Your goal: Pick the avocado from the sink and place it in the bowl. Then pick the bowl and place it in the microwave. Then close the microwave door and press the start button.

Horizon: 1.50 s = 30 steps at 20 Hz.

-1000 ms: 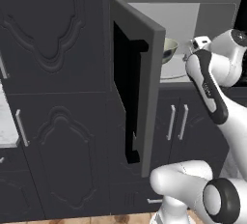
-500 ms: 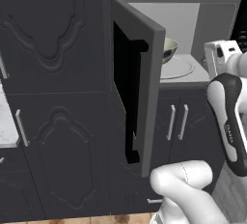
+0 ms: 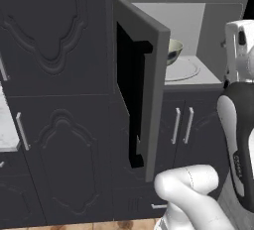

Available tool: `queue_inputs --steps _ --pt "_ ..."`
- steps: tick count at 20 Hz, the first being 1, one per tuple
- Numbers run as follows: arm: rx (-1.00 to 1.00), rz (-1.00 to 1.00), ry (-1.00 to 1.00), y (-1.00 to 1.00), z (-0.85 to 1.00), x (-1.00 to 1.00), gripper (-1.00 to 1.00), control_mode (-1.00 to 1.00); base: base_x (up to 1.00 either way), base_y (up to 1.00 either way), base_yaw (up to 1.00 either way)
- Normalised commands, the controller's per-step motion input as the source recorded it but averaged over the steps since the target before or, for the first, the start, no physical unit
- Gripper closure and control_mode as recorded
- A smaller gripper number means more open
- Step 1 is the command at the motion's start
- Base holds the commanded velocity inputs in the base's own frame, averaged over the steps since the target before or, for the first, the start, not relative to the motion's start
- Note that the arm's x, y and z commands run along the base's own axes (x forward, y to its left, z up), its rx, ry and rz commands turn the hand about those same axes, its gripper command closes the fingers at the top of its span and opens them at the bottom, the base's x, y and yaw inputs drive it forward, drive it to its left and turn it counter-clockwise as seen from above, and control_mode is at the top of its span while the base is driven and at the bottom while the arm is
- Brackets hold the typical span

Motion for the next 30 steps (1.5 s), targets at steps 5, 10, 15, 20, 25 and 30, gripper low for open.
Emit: queue_inputs --steps 5,10,15,20,25,30 --pt "-0.08 -0.18 -0.09 0.43 0.54 -1.00 -1.00 -1.00 0.00 0.00 0.00" --pt "0.00 -0.20 -0.09 0.01 0.05 -1.00 -1.00 -1.00 0.00 0.00 0.00" --pt "-0.01 -0.16 -0.10 0.24 -0.05 -1.00 -1.00 -1.00 0.00 0.00 0.00" --pt "-0.03 -0.13 -0.16 0.48 -0.02 -1.00 -1.00 -1.00 0.00 0.00 0.00" --pt "-0.07 -0.13 -0.17 0.72 -0.03 -0.86 -1.00 -1.00 0.00 0.00 0.00" --pt "-0.13 -0.16 -0.02 0.97 -0.31 -0.10 -1.00 -1.00 0.00 0.00 0.00"
